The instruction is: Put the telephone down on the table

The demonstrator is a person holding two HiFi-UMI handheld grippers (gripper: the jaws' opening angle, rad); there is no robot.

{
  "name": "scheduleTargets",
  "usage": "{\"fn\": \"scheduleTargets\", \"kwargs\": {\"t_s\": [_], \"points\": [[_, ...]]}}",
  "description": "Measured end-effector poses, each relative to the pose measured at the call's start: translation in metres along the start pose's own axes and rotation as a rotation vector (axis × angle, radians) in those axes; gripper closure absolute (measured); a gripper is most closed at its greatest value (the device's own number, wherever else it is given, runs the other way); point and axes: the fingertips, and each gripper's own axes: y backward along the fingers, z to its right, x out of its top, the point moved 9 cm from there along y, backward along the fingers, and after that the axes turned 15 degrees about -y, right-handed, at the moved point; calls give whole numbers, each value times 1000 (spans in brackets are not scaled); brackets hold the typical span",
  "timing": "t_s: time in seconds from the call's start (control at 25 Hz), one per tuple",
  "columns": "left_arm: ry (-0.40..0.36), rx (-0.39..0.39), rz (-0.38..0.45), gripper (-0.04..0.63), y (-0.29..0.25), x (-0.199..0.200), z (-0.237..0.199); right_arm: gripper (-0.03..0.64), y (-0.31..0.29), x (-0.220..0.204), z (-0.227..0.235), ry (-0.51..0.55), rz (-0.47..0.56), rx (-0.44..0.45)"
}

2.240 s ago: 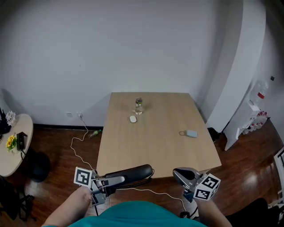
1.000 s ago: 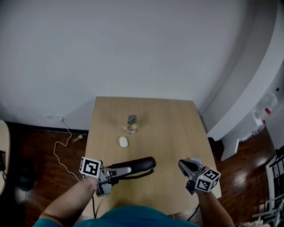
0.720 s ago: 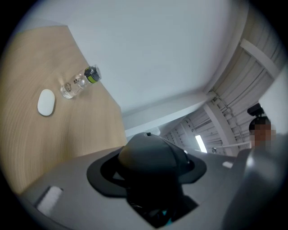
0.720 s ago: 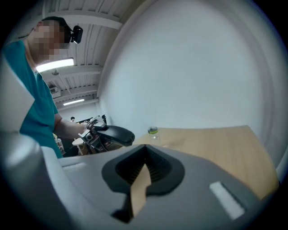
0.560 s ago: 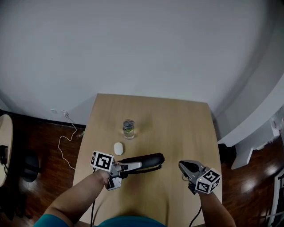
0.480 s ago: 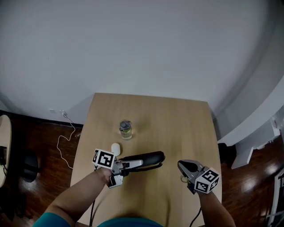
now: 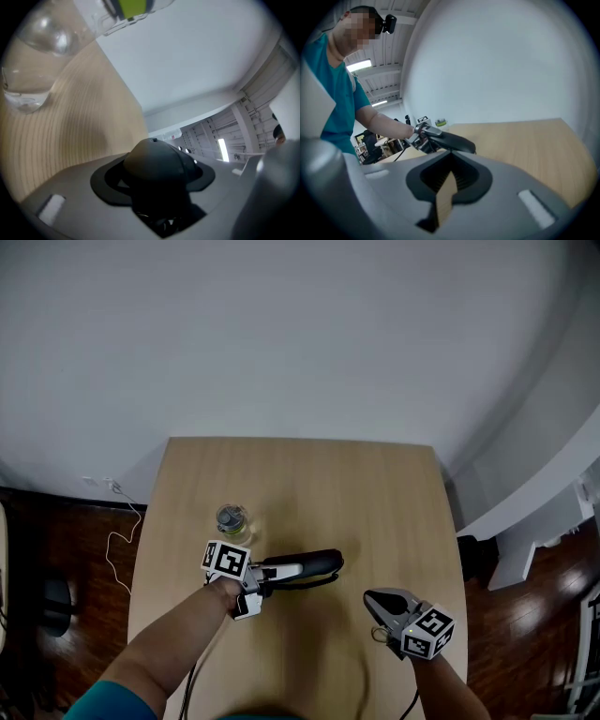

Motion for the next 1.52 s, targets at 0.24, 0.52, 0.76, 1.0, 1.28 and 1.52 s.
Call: {"fn": "scheduleTargets", "kwargs": {"t_s": [0.24, 0.52, 0.76, 1.0, 1.28, 1.52], "points": [[52, -5, -42, 298, -16, -11, -21, 615, -7, -9, 2, -25, -7, 17], [108, 118, -66, 288, -15, -27, -37, 615, -8, -4, -2, -22, 1, 41], [99, 269, -78, 240, -12, -28, -38, 615, -10, -3, -4, -22, -4, 52], [55, 424, -112, 204, -4, -24, -31, 615, -9, -1, -12, -8, -3, 58], [40, 547, -88, 182, 5, -23, -27, 615, -4, 1, -16, -14, 14, 60], [1, 562, -54, 112, 17, -28, -15, 615, 3, 3, -23, -5, 33, 55]]}}
